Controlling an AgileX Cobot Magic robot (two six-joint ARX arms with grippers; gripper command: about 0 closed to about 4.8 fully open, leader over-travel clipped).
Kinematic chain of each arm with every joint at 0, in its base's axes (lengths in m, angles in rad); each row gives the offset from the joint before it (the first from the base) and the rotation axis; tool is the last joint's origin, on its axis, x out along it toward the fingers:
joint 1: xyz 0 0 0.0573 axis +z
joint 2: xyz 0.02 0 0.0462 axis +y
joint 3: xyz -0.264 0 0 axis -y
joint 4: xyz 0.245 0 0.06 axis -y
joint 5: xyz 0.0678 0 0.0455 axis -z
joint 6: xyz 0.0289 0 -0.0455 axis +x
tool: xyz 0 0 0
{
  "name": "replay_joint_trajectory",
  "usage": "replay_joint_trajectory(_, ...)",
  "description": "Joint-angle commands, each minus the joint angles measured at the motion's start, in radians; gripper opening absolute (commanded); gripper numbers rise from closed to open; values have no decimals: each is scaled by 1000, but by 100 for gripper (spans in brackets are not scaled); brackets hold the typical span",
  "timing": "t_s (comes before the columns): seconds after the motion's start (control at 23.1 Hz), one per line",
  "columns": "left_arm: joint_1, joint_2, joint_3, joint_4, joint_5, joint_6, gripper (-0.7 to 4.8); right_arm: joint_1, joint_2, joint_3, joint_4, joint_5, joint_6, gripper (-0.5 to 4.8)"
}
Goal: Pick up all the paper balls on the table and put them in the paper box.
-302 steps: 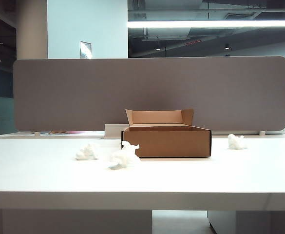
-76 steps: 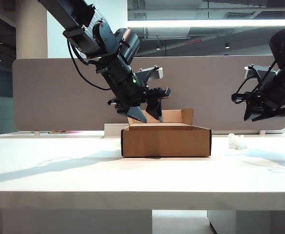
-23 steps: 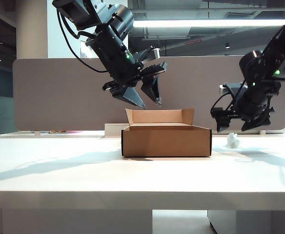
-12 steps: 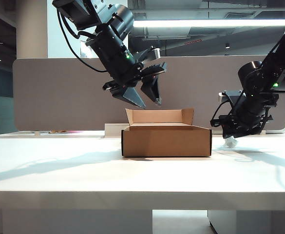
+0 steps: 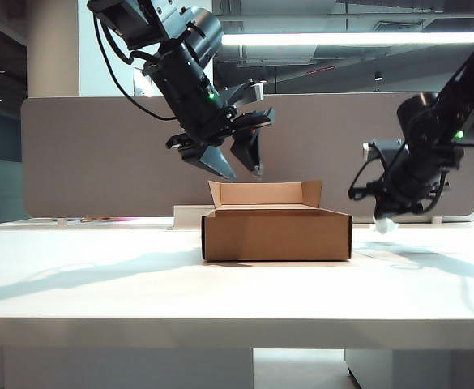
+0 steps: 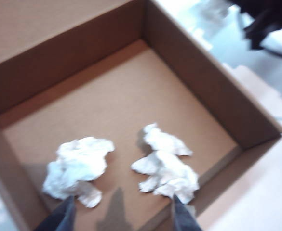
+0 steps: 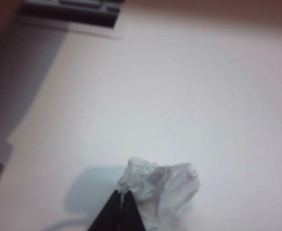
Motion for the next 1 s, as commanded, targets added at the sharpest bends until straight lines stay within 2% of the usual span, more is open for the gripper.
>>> replay_joint_trajectory(0.04, -1, -10, 1, -36, -21, 1, 247, 5, -80, 5, -6, -47, 1, -1)
replay_joint_trajectory(0.13, -1, -13, 1, -75, -20, 1, 247, 11, -130, 5, -38, -108, 1, -1)
replay_joint_trajectory(0.35, -1, -31, 13, -171, -21, 5, 245, 49, -211, 5, -121, -181, 1, -1)
replay_joint_trajectory(0.48, 9, -86, 13, -217, -28, 55, 236, 99, -253, 5, -203, -218, 1, -1)
replay_joint_trajectory(0.52, 11, -110, 13, -229, -28, 57, 218, 121, -257, 5, -225, -217, 1, -1)
replay_joint_trajectory(0.56, 13, -124, 13, -234, -29, 62, 176, 133, -257, 5, -240, -218, 1, -1)
replay_joint_trajectory(0.61, 29, -157, 13, -254, -32, 84, 99, 152, -257, 5, -269, -217, 1, -1)
replay_joint_trajectory(0.65, 35, -187, 9, -276, -47, 100, 62, 177, -253, 5, -288, -218, 1, -1)
replay_joint_trajectory(0.74, 56, -228, 9, -309, -68, 106, 48, 200, -247, 5, -297, -217, 0, 0)
replay_joint_trajectory(0.78, 77, -259, 9, -326, -69, 106, 48, 212, -242, 5, -297, -218, 1, 15)
replay_joint_trajectory(0.82, 86, -270, 9, -328, -69, 106, 48, 219, -239, 5, -297, -213, 1, 60)
replay_joint_trajectory(0.87, 107, -300, 9, -337, -69, 106, 48, 221, -234, 5, -297, -214, 2, 179)
replay_joint_trajectory(0.95, 128, -330, 9, -345, -69, 106, 48, 222, -231, 5, -304, -214, 14, 297)
replay_joint_trajectory(1.0, 138, -345, 9, -349, -69, 106, 48, 221, -231, 5, -305, -214, 28, 333)
